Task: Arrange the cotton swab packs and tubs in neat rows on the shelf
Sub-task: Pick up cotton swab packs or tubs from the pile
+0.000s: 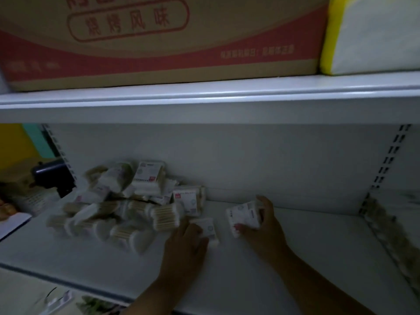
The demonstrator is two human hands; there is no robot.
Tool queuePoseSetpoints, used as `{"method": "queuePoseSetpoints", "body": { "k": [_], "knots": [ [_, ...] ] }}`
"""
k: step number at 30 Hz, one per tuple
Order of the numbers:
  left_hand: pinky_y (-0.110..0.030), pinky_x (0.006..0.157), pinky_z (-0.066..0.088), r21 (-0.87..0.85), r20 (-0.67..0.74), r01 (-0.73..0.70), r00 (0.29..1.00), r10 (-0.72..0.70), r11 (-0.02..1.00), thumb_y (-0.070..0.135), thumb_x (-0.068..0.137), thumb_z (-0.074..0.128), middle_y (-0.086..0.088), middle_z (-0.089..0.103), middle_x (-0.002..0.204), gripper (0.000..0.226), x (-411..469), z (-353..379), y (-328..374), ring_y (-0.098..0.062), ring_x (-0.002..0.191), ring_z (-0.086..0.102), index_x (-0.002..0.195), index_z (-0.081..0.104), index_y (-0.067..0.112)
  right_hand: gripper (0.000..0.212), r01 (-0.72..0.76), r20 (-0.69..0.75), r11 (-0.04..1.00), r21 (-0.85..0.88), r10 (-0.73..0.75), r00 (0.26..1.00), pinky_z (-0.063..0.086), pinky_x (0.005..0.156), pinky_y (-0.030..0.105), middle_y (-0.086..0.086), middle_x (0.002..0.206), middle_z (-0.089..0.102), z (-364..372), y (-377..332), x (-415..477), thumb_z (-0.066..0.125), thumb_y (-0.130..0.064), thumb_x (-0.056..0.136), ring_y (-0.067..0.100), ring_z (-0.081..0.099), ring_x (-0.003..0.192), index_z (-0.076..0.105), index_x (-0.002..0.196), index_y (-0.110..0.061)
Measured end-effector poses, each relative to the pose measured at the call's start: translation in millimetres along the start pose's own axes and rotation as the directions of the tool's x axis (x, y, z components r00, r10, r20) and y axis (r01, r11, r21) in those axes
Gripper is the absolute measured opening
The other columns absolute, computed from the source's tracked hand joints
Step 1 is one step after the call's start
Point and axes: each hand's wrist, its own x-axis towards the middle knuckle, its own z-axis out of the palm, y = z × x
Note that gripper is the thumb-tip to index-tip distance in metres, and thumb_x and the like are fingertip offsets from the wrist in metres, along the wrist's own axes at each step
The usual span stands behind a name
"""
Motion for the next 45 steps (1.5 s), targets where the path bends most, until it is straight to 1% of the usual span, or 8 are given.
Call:
{"method": "queuePoseSetpoints", "body": {
  "k": [6, 11, 14, 18, 23, 30, 39, 45],
  "knots": [
    [-0.035, 0.089, 0.037, 0.029, 0.069, 0.073, 0.995, -0.075, 0.997, 0.067, 0.064, 0.022, 0.012, 0.052, 0.125, 0.066, -2.1, -5.5, 6.2, -0.018, 0.116, 0.050, 0.115, 0.049, 0.034, 0.060, -0.106, 0.102, 0.982, 0.159, 0.091, 0.991, 0.052, 0.081, 0.029, 0.003, 0.114, 0.062, -12.3, -13.0, -12.9, 0.076, 0.003, 0.069, 0.018, 0.060, 0.097, 0.048, 0.109, -0.033],
    [-0.030, 0.076, 0.046, -0.279, 0.074, 0.139, 0.990, -0.123, 0.950, 0.029, 0.068, 0.080, 0.004, 0.047, 0.107, 0.052, -7.1, -15.9, 13.4, -0.025, 0.097, 0.059, 0.110, 0.050, 0.024, 0.034, -0.208, 0.049, 0.955, 0.211, 0.202, 0.978, 0.045, 0.063, 0.035, 0.007, 0.074, 0.054, -25.5, -15.5, -51.0, 0.068, 0.010, 0.066, 0.022, 0.054, 0.074, 0.046, 0.074, -0.014],
    [-0.034, 0.089, 0.048, -0.470, 0.134, 0.245, 0.969, -0.206, 0.848, 0.001, 0.064, 0.082, -0.002, 0.043, 0.123, 0.078, -5.0, -24.8, 26.3, -0.023, 0.105, 0.054, 0.131, 0.045, 0.017, 0.034, -0.259, 0.030, 0.927, 0.270, 0.261, 0.965, 0.041, 0.054, 0.024, 0.005, 0.075, 0.051, -45.6, -21.9, -70.6, 0.067, 0.011, 0.074, 0.019, 0.051, 0.066, 0.044, 0.077, -0.014],
    [-0.020, 0.070, 0.045, -0.573, 0.232, 0.334, 0.942, -0.243, 0.749, -0.011, 0.059, 0.081, -0.004, 0.054, 0.105, 0.067, -4.5, -33.8, 73.5, -0.020, 0.093, 0.056, 0.118, 0.054, 0.008, 0.032, -0.305, 0.091, 0.842, 0.446, 0.296, 0.951, 0.052, 0.064, 0.028, 0.005, 0.100, 0.064, -84.7, -44.7, -89.8, 0.063, 0.003, 0.083, 0.022, 0.063, 0.085, 0.057, 0.108, -0.015],
    [-0.035, 0.071, 0.050, -0.655, 0.409, 0.336, 0.911, -0.056, 0.677, 0.004, 0.039, 0.088, -0.010, 0.061, 0.092, 0.065, -14.0, -32.1, 163.4, -0.023, 0.082, 0.059, 0.092, 0.051, 0.012, 0.023, -0.248, 0.069, 0.881, 0.403, 0.241, 0.968, 0.053, 0.061, 0.024, 0.001, 0.101, 0.069, -165.8, -62.0, -111.9, 0.060, -0.002, 0.086, 0.017, 0.065, 0.086, 0.063, 0.100, -0.021],
    [-0.033, 0.082, 0.051, -0.740, 0.442, 0.240, 0.877, 0.186, 0.629, -0.001, 0.078, 0.072, 0.006, 0.060, 0.099, 0.051, -42.1, -2.4, 345.3, -0.015, 0.091, 0.060, 0.112, 0.046, 0.026, 0.019, -0.134, -0.117, 0.884, 0.448, 0.207, 0.971, 0.055, 0.059, 0.026, 0.005, 0.102, 0.066, -332.2, -35.1, -160.1, 0.059, -0.002, 0.088, 0.020, 0.065, 0.086, 0.060, 0.097, -0.018],
    [-0.046, 0.089, 0.054, -0.686, 0.543, 0.278, 0.811, 0.219, 0.673, 0.007, 0.088, 0.063, -0.011, 0.069, 0.102, 0.011, -66.2, 58.0, 509.0, -0.029, 0.095, 0.066, 0.093, 0.063, 0.017, 0.018, -0.128, -0.222, 0.889, 0.440, 0.246, 0.943, 0.054, 0.060, 0.030, 0.007, 0.097, 0.064, -494.7, 17.9, -189.5, 0.058, 0.001, 0.086, 0.023, 0.063, 0.086, 0.058, 0.095, -0.015],
    [-0.019, 0.069, 0.054, -0.691, 0.437, 0.050, 0.824, 0.361, 0.722, 0.012, 0.078, 0.075, -0.003, 0.071, 0.090, 0.019, -19.8, 80.3, 574.7, -0.014, 0.080, 0.066, 0.096, 0.069, 0.015, 0.017, -0.061, -0.324, 0.898, 0.436, 0.220, 0.920, 0.056, 0.071, 0.035, 0.009, 0.094, 0.067, -558.1, 38.1, -155.4, 0.059, 0.002, 0.085, 0.023, 0.064, 0.083, 0.060, 0.092, -0.013]
  ]
}}
